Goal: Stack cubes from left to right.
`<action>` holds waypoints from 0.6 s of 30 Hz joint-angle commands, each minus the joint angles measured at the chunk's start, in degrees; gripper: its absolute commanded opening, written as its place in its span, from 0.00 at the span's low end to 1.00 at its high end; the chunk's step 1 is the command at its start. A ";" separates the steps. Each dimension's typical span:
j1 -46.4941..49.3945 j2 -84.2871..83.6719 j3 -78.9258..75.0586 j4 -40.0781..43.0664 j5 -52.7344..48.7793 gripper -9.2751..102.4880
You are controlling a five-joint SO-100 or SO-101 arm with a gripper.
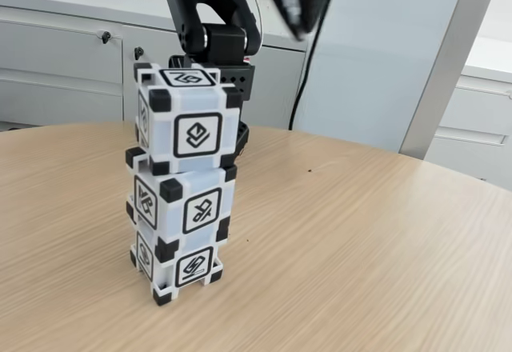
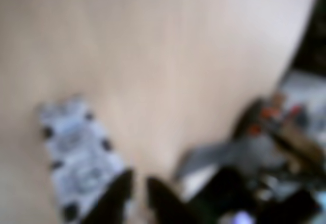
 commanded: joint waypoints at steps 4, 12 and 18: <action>-0.44 0.62 -0.35 -7.56 3.52 0.08; -0.44 2.29 5.45 -8.00 4.31 0.08; -0.53 18.02 12.22 -8.00 5.80 0.08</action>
